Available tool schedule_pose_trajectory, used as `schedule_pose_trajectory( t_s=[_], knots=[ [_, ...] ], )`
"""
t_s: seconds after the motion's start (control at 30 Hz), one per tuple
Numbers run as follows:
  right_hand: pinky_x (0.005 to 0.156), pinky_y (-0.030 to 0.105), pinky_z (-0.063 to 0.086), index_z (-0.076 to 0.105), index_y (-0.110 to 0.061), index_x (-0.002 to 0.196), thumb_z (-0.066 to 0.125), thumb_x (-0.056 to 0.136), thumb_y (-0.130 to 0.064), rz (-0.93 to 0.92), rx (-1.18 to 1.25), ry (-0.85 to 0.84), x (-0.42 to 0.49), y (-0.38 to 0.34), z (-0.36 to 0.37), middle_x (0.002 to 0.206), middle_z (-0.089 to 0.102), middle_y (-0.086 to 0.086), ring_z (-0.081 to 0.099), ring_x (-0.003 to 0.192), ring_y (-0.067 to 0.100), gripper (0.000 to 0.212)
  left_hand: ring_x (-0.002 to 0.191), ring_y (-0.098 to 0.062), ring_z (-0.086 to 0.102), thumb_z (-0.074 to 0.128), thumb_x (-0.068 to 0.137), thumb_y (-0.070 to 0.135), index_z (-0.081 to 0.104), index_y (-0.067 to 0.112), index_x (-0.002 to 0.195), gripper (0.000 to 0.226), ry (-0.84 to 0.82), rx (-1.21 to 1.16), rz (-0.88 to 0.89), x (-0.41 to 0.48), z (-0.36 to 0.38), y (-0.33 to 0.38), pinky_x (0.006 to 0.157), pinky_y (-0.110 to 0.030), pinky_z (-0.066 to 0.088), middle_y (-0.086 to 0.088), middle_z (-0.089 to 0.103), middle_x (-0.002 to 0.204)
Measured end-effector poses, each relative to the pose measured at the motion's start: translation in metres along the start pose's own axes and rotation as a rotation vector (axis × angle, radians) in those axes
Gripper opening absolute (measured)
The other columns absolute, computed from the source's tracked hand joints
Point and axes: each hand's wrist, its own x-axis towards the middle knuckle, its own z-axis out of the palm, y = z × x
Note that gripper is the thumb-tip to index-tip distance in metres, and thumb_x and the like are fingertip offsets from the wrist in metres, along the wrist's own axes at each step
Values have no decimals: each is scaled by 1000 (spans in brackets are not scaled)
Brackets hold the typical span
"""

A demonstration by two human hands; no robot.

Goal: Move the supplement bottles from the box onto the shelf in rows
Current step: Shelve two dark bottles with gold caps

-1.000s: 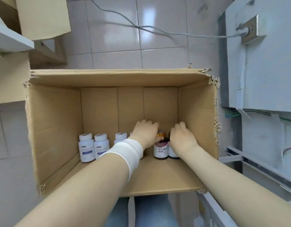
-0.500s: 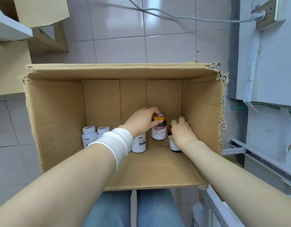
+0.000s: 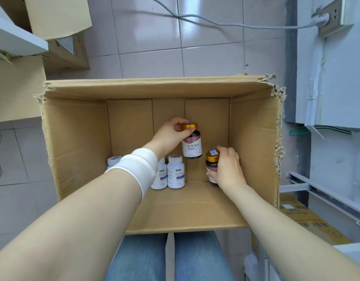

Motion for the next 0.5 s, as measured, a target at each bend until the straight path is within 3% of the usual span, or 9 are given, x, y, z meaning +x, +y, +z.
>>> schedule_pose_trajectory(
  t_s=[0.17,0.3,0.5],
  knots=[
    [104,30,36,40,-20,135,80,70,-13,37,457,-11,-27,-12,-27,132,40,8,45,122,22,77,94,-12,61,61,90,21,52,8,125,38,91,-338,-68,-41,-25,22,80,-24,54,-6,60,111],
    [93,28,46,44,-31,128,81,70,-14,9,792,-22,-76,-26,-56,123,54,1,55,110,17,71,95,-6,60,57,93,20,56,12,117,26,76,-455,0,-96,-53,51,81,-28,55,0,62,102],
    [90,27,47,42,-22,132,79,71,-8,7,1067,118,-173,-55,-92,121,54,-2,54,110,14,73,108,-18,58,57,93,19,59,15,113,21,21,-467,148,-189,-89,98,89,-37,52,-6,62,113]
  ],
)
